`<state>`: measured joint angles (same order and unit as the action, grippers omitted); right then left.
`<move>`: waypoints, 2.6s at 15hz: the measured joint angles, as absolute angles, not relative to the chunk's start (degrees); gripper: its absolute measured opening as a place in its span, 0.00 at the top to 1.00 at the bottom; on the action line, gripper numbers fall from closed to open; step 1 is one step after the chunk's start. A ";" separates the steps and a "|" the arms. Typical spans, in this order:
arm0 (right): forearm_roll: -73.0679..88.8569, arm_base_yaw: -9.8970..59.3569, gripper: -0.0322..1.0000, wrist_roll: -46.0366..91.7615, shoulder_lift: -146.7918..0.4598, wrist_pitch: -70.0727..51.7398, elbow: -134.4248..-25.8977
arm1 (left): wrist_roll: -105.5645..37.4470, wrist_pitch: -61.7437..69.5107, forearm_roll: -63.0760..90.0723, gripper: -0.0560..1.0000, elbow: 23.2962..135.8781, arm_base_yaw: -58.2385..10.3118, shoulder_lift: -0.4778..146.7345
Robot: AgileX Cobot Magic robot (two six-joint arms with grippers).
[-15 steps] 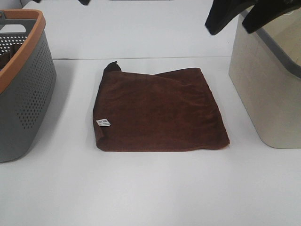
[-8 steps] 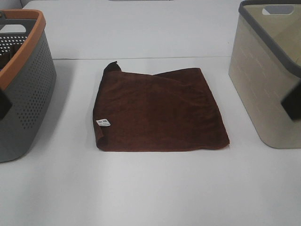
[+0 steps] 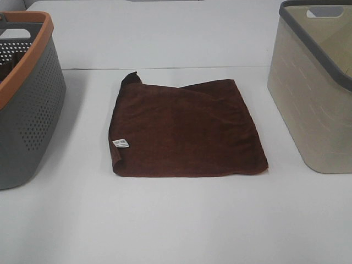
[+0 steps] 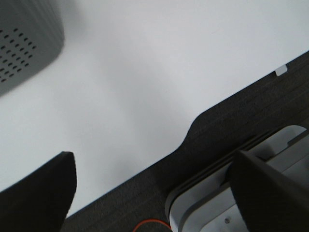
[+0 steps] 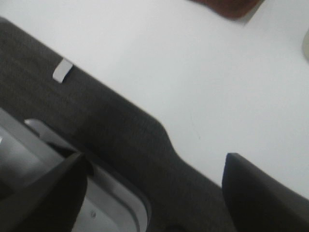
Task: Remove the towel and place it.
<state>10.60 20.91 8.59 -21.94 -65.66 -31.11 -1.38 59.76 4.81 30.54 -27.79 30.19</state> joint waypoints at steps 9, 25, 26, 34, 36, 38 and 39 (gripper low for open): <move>5.90 20.91 0.25 8.59 -0.29 -61.42 -28.82 | -10.37 60.05 10.66 0.17 28.71 -27.79 7.28; 5.84 12.89 0.25 8.54 -0.29 -61.36 -28.82 | -10.37 60.05 10.71 0.17 28.71 -12.66 4.81; 5.84 11.34 0.25 8.54 -0.29 -61.36 -28.82 | -10.37 60.05 10.71 0.17 28.65 -10.71 4.18; 5.90 2.06 0.25 8.54 0.29 -61.31 -28.82 | -10.37 60.10 10.60 0.17 28.65 -2.46 -0.23; 5.90 2.06 0.25 8.54 0.29 -61.31 -28.82 | -10.37 60.10 10.60 0.17 28.65 -2.46 -0.23; 5.90 2.06 0.25 8.54 0.29 -61.31 -28.82 | -10.37 60.10 10.60 0.17 28.65 -2.46 -0.23; 5.90 2.06 0.25 8.54 0.29 -61.31 -28.82 | -10.37 60.10 10.60 0.17 28.65 -2.46 -0.23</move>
<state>5.90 2.06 8.54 0.29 -61.31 -28.82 -10.37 60.10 10.60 28.65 -2.46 -0.23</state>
